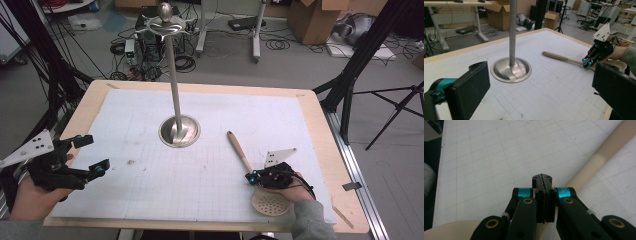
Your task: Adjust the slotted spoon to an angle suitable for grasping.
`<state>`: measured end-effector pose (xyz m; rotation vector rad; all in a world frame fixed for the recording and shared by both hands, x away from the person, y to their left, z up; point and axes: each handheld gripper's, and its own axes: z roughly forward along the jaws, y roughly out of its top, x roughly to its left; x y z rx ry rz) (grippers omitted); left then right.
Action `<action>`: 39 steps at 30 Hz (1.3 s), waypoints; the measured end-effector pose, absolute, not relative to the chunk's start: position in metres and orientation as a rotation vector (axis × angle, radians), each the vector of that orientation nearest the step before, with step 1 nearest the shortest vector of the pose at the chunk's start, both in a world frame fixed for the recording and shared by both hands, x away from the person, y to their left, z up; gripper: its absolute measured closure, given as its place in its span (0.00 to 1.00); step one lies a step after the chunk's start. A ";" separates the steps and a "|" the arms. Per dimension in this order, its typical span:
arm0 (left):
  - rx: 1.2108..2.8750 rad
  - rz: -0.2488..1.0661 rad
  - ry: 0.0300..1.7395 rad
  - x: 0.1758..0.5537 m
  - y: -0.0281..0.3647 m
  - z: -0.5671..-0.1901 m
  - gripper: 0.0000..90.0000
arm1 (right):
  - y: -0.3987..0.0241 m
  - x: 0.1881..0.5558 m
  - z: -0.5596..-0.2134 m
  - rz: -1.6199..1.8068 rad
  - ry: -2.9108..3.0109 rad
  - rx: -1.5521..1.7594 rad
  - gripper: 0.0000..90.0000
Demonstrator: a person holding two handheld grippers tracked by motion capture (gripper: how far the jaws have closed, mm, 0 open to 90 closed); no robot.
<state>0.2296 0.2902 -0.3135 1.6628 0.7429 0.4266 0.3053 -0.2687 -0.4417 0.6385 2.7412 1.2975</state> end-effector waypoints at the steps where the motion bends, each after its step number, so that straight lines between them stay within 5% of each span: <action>1: 1.662 0.427 0.743 0.230 0.290 -0.314 0.02 | -0.270 0.305 -0.442 1.301 2.737 0.643 1.00; 13: 1.671 0.420 0.754 0.232 0.291 -0.317 0.02 | -0.273 0.310 -0.420 1.510 2.535 0.712 1.00; 39: 1.655 0.428 0.776 0.231 0.297 -0.318 0.02 | -0.252 0.374 -0.415 1.206 2.491 1.062 1.00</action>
